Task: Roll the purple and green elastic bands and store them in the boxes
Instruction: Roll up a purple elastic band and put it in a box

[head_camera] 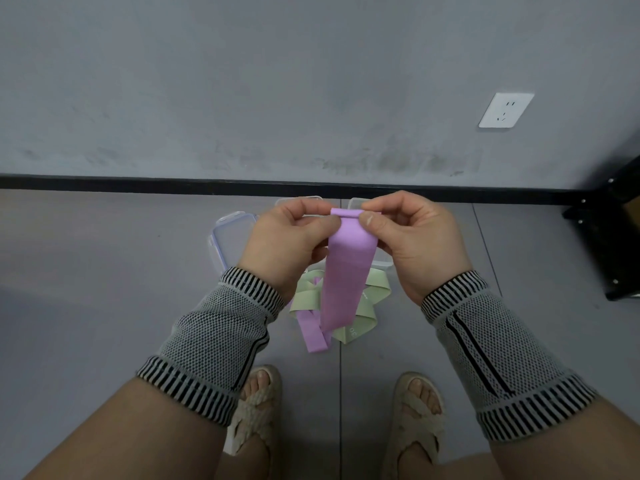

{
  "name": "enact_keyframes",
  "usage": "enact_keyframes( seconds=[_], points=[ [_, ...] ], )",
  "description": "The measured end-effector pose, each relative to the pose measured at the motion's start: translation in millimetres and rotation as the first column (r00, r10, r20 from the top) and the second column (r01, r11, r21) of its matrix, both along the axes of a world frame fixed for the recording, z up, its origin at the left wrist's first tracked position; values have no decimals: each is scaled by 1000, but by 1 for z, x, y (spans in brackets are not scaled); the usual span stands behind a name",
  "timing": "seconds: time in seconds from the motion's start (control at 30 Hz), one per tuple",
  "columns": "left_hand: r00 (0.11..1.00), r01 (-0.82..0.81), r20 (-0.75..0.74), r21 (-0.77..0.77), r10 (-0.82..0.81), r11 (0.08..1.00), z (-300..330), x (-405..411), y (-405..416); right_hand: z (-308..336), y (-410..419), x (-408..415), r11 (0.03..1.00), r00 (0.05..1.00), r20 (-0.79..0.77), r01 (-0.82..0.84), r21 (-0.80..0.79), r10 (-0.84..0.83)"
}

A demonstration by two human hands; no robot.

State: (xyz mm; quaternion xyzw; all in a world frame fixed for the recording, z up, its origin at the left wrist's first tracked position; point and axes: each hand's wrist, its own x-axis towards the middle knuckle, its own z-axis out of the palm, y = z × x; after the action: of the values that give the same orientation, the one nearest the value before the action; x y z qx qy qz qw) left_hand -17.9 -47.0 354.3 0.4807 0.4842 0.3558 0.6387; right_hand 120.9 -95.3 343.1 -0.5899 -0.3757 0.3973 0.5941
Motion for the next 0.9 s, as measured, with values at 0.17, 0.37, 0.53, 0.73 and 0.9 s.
enact_keyframes(
  seconds=[0.17, 0.37, 0.53, 0.73, 0.9],
  points=[
    [999, 3, 40, 5, -3, 1000, 2, 0, -1, 0, 0, -1, 1000, 1000, 23, -4, 5, 4],
    [999, -20, 39, 62, 17, 998, 3, -2, -2, 1, 0, -2, 999, 999, -18, -42, 1, 42],
    [999, -24, 46, 94, 19, 995, 3, -2, -2, 4, -3, -3, 999, 999, 14, -43, -18, 43],
    [999, -30, 42, 46, 28, 999, 3, 1, -3, 1, -1, 0, 1000, 999, 46, -14, -25, 15],
    [1000, -2, -19, 42, 3, 999, 3, -1, -2, 1, -1, 0, 1000, 999, 34, -4, -11, 4]
  ],
)
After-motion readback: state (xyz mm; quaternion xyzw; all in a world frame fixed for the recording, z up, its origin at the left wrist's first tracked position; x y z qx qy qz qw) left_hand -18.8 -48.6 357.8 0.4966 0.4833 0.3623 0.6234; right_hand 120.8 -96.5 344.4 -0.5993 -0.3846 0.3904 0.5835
